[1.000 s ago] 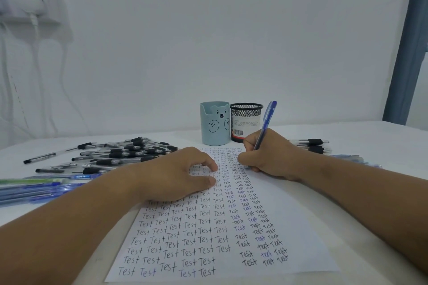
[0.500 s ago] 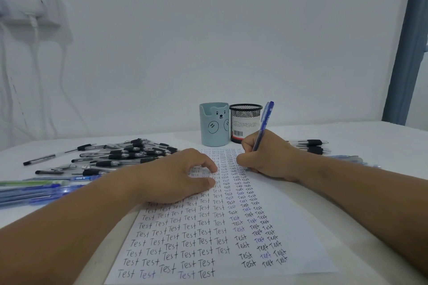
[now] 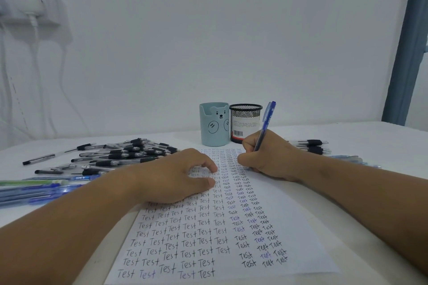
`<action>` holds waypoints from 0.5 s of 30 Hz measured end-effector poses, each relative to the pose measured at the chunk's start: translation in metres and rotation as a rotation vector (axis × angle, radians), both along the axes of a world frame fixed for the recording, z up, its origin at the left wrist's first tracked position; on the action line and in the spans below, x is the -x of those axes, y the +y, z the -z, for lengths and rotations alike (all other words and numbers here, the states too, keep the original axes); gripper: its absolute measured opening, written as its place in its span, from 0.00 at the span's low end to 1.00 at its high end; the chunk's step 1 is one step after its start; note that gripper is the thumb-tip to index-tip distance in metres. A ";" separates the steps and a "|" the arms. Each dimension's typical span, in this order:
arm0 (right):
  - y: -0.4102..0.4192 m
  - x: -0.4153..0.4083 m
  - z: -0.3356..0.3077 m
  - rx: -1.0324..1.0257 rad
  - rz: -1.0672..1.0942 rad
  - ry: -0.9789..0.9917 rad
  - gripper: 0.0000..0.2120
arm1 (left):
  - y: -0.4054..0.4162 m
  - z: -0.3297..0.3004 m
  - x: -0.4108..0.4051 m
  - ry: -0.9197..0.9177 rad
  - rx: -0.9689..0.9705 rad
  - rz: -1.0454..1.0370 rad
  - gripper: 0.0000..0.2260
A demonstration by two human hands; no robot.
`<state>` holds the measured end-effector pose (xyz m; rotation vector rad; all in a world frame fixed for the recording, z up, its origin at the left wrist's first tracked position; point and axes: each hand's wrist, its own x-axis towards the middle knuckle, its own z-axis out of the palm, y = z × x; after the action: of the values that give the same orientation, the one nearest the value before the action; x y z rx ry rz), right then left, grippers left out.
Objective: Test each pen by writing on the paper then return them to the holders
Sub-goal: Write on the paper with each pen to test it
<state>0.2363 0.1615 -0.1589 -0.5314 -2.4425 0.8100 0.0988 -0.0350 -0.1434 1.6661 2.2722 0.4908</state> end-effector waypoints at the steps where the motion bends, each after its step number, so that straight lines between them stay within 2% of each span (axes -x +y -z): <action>1: 0.000 0.000 0.000 0.005 -0.004 -0.003 0.21 | 0.000 0.000 0.000 -0.001 0.000 -0.001 0.13; 15: 0.000 0.000 -0.001 -0.010 0.002 -0.005 0.21 | 0.000 0.000 0.000 0.006 0.020 0.003 0.14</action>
<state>0.2362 0.1618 -0.1578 -0.5324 -2.4489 0.7960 0.0989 -0.0345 -0.1430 1.6639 2.2710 0.4620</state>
